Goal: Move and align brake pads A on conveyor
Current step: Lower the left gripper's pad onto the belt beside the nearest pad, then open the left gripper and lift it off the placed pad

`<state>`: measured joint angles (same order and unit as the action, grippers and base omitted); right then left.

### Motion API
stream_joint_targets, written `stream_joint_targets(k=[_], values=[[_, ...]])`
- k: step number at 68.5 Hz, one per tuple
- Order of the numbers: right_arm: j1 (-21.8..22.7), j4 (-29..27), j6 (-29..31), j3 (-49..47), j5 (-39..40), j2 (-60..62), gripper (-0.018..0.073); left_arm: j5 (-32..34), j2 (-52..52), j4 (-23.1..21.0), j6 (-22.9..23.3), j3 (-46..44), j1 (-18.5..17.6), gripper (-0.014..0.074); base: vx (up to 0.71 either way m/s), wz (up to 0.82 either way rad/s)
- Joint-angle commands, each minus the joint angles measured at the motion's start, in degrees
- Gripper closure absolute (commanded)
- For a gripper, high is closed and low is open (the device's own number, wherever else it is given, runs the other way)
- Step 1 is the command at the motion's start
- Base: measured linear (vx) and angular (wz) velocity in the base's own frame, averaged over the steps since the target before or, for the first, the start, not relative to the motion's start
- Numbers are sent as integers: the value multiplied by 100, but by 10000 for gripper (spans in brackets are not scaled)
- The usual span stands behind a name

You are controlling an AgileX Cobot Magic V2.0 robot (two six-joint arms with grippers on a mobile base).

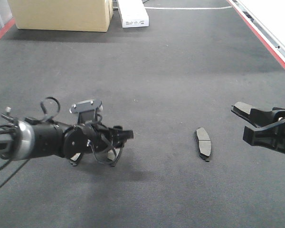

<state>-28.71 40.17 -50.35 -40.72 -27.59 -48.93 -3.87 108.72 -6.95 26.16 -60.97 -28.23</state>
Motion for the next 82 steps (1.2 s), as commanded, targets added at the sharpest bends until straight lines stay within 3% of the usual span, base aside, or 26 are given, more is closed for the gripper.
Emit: stream_joint_targets(k=[1, 15, 30, 43, 55, 82], values=[[13, 236, 7, -175, 391, 71, 510, 357, -660, 83, -170, -138, -33, 59, 0, 0], [13, 236, 7, -175, 391, 71, 510, 329, -1740, 309, -625, 413, -46, 92, 0, 0], [13, 236, 7, -175, 391, 71, 510, 387, -3408, 312, -1090, 1560, -35, 218, 0, 0], [13, 236, 7, -175, 391, 71, 510, -292, -4550, 312, -1363, 2146, -35, 388, 0, 0], [13, 236, 7, -175, 391, 71, 510, -329, -5244, 316, -1363, 2627, -35, 603, 0, 0], [13, 236, 7, -175, 391, 71, 510, -351, -5601, 309, -1363, 2812, -35, 604, 0, 0]])
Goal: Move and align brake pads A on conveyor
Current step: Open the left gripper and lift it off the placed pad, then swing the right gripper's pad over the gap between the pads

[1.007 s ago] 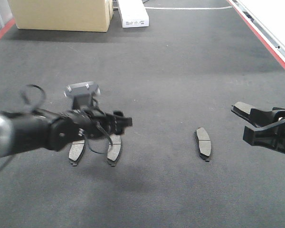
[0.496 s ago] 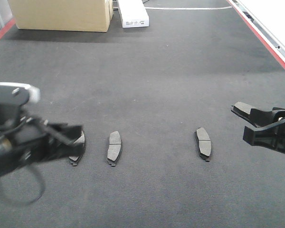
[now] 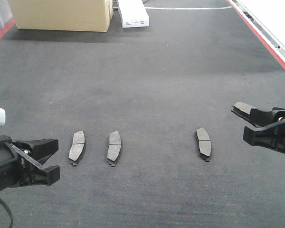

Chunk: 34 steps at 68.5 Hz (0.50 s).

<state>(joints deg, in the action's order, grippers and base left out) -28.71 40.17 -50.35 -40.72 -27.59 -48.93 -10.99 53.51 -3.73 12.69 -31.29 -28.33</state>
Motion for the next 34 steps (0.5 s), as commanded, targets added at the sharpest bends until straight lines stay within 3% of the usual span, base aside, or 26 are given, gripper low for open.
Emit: stream_joint_targets(k=[1, 34], values=[[13, 236, 7, -175, 391, 71, 510, 361, -80, -14, -15, -157, -26, 604, 0, 0], [13, 324, 7, -175, 447, 71, 510, 361, -80, -14, -15, -157, -26, 604, 0, 0]])
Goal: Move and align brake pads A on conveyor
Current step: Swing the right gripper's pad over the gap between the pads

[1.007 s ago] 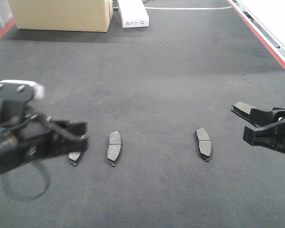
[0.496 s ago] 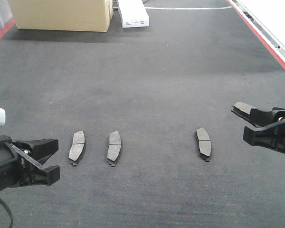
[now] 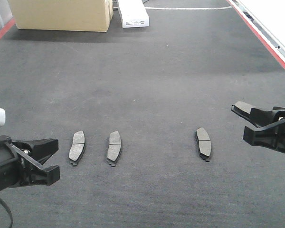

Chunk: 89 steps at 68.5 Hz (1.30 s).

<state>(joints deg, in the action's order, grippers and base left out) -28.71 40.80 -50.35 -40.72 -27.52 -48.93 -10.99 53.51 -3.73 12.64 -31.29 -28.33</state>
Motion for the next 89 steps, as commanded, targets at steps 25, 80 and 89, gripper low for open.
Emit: stream_joint_targets(k=[25, 80, 89], values=[[13, -70, 7, -478, 644, -777, 507, 361, -80, -14, -11, -157, -26, 603, 0, 0], [9, -1557, 954, -3135, 1404, -5350, 499, 361, -80, -14, -11, -157, -26, 603, 0, 0], [9, -1551, 954, -3438, 1334, -5654, 499, 361, -80, -14, -11, -157, -26, 603, 0, 0]])
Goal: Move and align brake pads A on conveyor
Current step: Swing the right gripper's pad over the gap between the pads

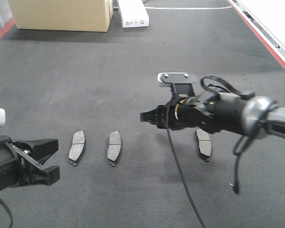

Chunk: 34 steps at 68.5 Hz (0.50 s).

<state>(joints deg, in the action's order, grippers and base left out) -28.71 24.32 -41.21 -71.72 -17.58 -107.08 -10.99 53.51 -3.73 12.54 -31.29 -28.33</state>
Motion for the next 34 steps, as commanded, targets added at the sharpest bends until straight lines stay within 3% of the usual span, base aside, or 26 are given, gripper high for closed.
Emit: stream_joint_targets(k=[1, 34], values=[[9, 102, 41, -364, 321, 139, 499, 361, -80, -14, 0, -157, -26, 603, 0, 0], [8, 348, -338, -427, -8, -266, 490, 361, -80, -14, 0, -157, -26, 603, 0, 0]])
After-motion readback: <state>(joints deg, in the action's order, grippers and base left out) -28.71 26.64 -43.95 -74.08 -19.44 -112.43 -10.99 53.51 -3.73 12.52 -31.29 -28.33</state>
